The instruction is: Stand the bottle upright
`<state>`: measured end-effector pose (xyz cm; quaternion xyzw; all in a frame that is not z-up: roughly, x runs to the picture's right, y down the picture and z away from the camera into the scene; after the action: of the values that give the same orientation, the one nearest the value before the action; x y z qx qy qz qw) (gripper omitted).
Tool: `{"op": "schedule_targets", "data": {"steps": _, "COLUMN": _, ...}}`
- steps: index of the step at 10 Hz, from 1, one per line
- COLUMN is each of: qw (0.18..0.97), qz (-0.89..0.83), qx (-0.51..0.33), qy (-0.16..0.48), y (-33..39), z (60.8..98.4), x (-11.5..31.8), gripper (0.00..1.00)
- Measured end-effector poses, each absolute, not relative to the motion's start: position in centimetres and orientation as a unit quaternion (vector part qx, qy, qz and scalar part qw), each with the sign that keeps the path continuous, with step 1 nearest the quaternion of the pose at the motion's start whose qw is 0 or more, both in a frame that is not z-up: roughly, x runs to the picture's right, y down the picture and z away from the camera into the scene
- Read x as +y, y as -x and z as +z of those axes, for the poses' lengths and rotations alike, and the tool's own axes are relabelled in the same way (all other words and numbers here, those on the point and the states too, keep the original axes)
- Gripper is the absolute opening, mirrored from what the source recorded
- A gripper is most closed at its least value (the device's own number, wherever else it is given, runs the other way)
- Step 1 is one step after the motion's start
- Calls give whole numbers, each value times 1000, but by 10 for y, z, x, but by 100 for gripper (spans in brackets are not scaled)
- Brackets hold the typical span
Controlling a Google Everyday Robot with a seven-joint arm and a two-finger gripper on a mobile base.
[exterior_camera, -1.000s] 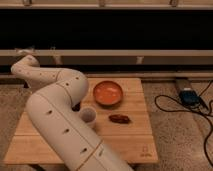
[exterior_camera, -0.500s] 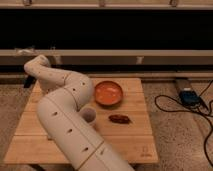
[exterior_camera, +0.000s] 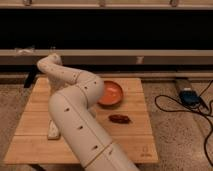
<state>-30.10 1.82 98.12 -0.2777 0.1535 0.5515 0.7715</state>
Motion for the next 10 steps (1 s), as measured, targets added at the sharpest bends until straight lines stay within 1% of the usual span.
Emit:
{"op": "schedule_targets", "data": {"steps": 5, "qw": 819, "qz": 492, "qx": 97, "qy": 278, "y": 307, "z": 963, "x": -9, "gripper": 80}}
{"op": "schedule_targets", "data": {"steps": 7, "qw": 853, "qz": 420, "qx": 104, "qy": 292, "y": 322, "z": 958, "x": -11, "gripper": 80}}
{"op": "schedule_targets", "data": {"steps": 10, "qw": 861, "qz": 399, "qx": 114, "qy": 295, "y": 327, "z": 959, "x": -12, "gripper": 80}}
